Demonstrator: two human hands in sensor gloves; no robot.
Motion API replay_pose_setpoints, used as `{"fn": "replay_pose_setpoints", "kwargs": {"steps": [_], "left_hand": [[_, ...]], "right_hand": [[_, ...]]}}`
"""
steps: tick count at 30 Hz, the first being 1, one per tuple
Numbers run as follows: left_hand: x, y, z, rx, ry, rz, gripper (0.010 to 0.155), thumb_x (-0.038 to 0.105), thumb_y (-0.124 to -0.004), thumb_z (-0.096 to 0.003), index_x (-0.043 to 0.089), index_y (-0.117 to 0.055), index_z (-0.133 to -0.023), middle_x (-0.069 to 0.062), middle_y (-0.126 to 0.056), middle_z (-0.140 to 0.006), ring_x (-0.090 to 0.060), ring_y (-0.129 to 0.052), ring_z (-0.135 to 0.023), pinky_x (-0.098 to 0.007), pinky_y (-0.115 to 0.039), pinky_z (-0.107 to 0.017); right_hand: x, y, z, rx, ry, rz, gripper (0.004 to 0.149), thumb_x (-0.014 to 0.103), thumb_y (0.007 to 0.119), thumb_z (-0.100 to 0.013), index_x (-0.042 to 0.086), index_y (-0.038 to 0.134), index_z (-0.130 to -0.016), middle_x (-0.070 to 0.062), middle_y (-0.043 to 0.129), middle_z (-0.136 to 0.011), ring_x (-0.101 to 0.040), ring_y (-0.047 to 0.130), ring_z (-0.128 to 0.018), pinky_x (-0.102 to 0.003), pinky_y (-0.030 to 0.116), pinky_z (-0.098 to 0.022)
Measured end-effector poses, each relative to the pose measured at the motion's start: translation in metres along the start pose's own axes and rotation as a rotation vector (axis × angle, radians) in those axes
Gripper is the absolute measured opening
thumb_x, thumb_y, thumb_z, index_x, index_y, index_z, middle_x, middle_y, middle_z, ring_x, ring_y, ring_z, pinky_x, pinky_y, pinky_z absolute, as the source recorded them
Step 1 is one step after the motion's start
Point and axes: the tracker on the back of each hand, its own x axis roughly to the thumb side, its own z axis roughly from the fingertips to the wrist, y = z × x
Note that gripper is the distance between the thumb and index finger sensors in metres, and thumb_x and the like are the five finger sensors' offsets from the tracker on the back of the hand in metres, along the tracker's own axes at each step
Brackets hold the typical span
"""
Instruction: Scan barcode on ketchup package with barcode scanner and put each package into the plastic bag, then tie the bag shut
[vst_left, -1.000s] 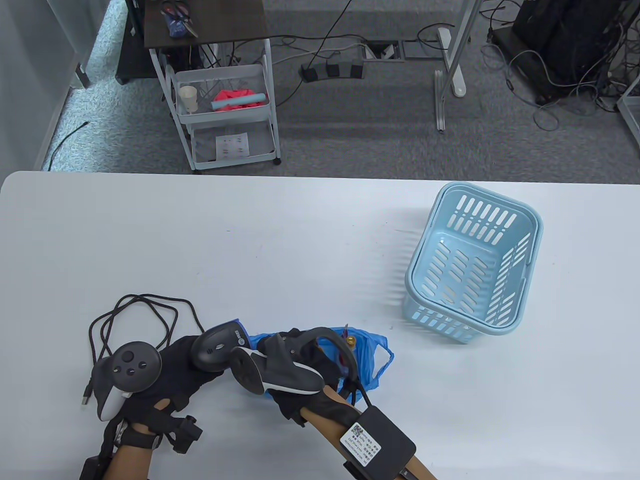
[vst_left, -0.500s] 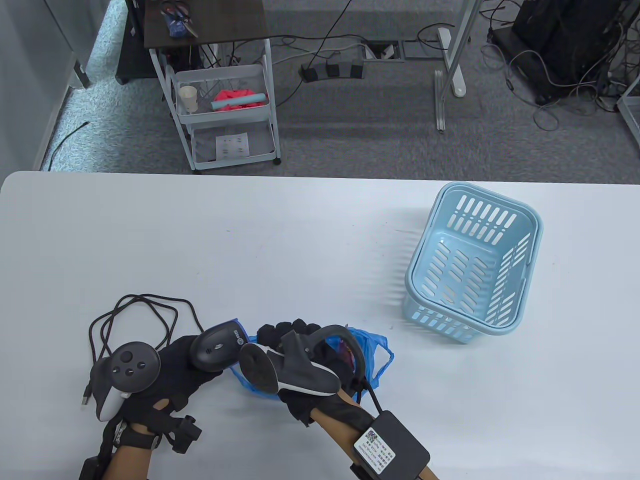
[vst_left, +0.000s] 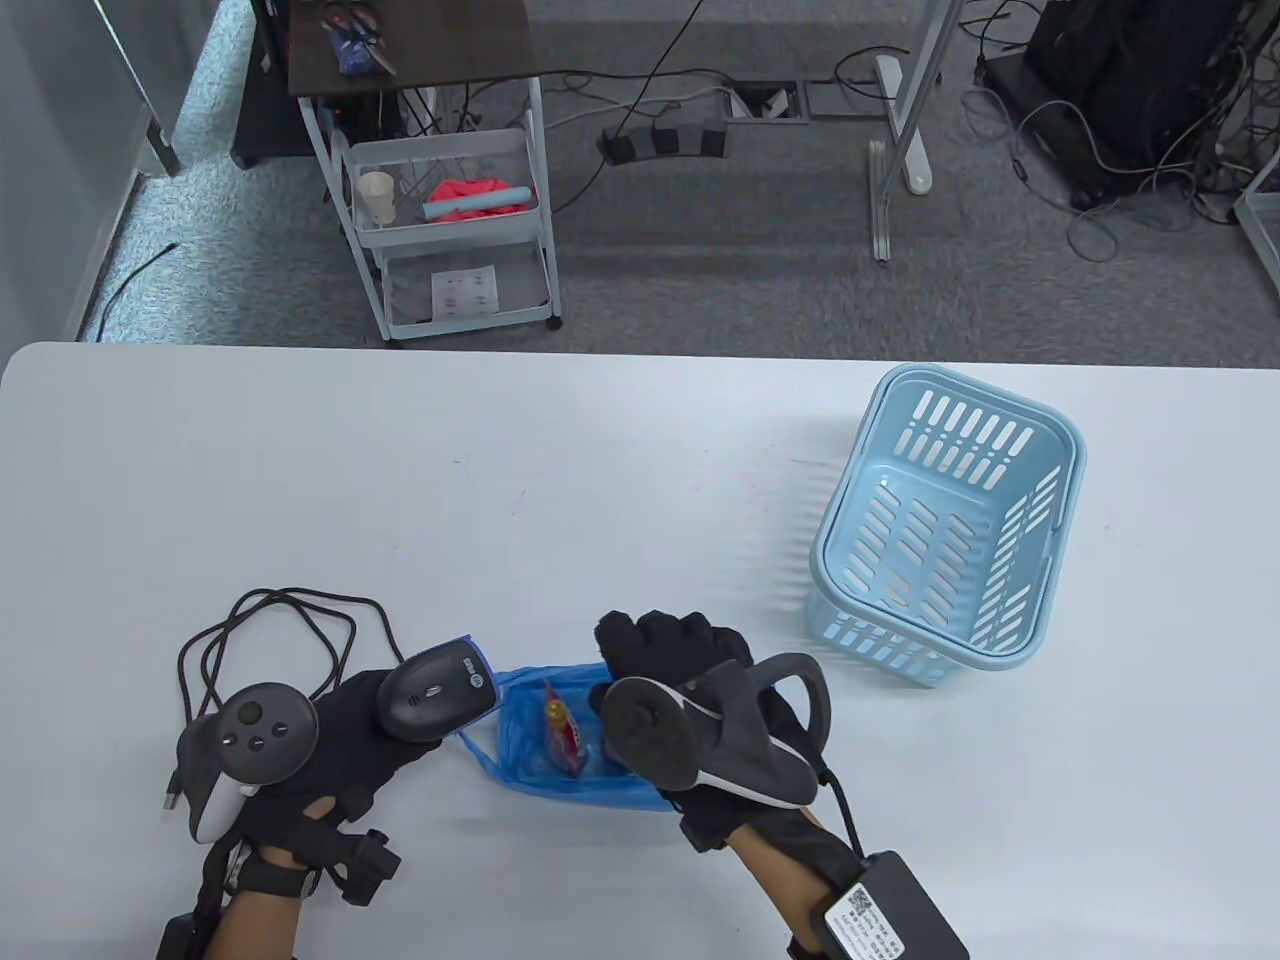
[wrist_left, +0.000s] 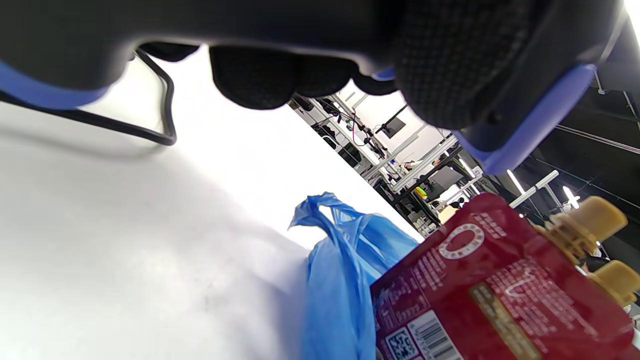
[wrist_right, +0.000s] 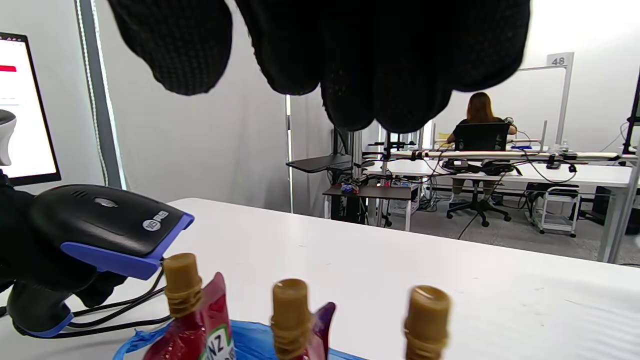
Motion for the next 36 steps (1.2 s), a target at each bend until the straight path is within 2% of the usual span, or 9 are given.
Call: {"fn": "replay_pose_setpoints", "kwargs": {"steps": [9, 17, 26, 36], "left_hand": [[-0.001, 0.001, 0.000, 0.001, 0.012, -0.016, 0.050, 0.050, -0.089, -0.0425, 0.028, -0.083, -0.087, 0.004, -0.084, -0.087, -0.027, -0.094, -0.070, -0.054, -0.074, -0.064], [-0.001, 0.001, 0.000, -0.002, 0.023, -0.027, 0.050, 0.050, -0.089, -0.0423, 0.028, -0.083, -0.087, 0.004, -0.084, -0.087, -0.027, -0.094, -0.070, -0.054, -0.074, -0.064], [-0.001, -0.001, -0.001, -0.008, 0.031, -0.037, 0.050, 0.050, -0.089, -0.0423, 0.028, -0.083, -0.087, 0.004, -0.084, -0.087, -0.027, -0.094, -0.070, -0.054, -0.074, -0.064], [0.000, -0.001, -0.001, -0.009, 0.033, -0.044, 0.050, 0.050, -0.089, -0.0425, 0.028, -0.083, -0.087, 0.004, -0.084, -0.087, -0.027, -0.094, -0.070, -0.054, -0.074, -0.064]], "right_hand": [[-0.058, 0.005, 0.033, -0.012, 0.089, 0.000, 0.069, 0.048, 0.075, -0.052, 0.010, 0.060, -0.106, -0.024, 0.070, -0.103, -0.049, 0.071, -0.090, -0.064, 0.058, -0.068], [-0.093, 0.016, 0.058, 0.013, 0.147, 0.019, 0.075, 0.053, 0.074, -0.051, 0.011, 0.053, -0.110, -0.025, 0.062, -0.109, -0.052, 0.061, -0.097, -0.068, 0.046, -0.072], [-0.122, 0.046, 0.079, 0.070, 0.192, 0.009, 0.082, 0.057, 0.072, -0.050, 0.012, 0.045, -0.113, -0.026, 0.051, -0.115, -0.053, 0.049, -0.104, -0.071, 0.035, -0.074], [-0.131, 0.086, 0.089, 0.158, 0.205, 0.037, 0.088, 0.062, 0.069, -0.050, 0.013, 0.036, -0.115, -0.025, 0.040, -0.118, -0.052, 0.037, -0.108, -0.072, 0.027, -0.074]]}}
